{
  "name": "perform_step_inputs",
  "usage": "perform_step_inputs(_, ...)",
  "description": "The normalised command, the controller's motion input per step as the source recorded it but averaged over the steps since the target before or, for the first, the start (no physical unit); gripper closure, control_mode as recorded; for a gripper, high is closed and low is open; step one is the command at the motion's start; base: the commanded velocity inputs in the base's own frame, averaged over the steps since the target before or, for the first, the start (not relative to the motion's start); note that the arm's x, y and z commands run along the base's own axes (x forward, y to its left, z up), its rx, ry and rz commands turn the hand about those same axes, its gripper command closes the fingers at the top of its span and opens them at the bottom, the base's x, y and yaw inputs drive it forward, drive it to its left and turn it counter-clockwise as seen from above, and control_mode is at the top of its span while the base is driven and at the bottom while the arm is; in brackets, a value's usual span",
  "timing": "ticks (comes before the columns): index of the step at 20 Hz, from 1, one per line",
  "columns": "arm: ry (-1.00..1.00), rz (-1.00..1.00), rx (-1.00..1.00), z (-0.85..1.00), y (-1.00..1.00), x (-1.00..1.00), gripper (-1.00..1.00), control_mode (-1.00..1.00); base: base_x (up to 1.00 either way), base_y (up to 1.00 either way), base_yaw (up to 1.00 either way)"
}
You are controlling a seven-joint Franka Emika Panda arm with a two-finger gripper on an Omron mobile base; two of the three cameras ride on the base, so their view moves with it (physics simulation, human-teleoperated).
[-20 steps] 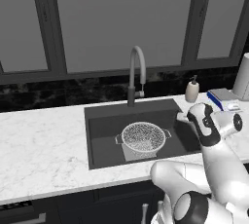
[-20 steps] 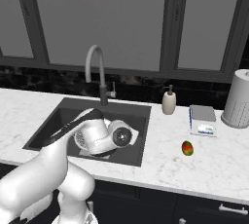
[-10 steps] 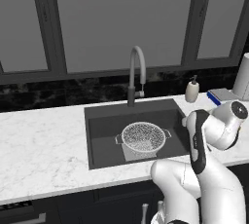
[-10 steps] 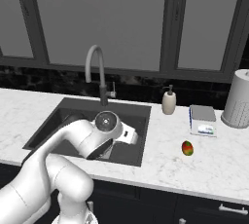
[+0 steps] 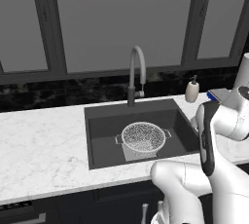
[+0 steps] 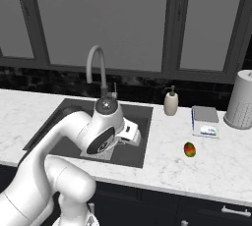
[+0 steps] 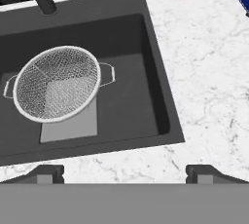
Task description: Put the colander in the sink, put the mango in the colander, and turn on the sink faucet and pour water over the colander.
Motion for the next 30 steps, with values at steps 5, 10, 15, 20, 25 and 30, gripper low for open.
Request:
perform_step_inputs(5,0.00,0.06,-0.06,0.34,-0.29,-0.22,-1.00,-1.00,0.00,0.00,0.00)
perform_step_inputs(10,0.00,0.01,-0.02,0.00,-0.73,-0.08,-1.00,-1.00,0.00,0.00,0.00)
perform_step_inputs(15,0.00,0.00,0.00,-0.05,-0.87,-0.06,-1.00,-1.00,0.00,0.00,0.00)
perform_step_inputs(20,0.05,0.00,0.00,0.00,-0.56,0.00,-1.00,-1.00,0.00,0.00,0.00)
perform_step_inputs(25,0.13,0.00,-0.01,-0.01,-0.27,0.12,-1.00,-1.00,0.00,0.00,0.00)
perform_step_inputs(30,0.19,0.01,-0.04,-0.12,-0.17,0.39,-1.00,-1.00,0.00,0.00,0.00)
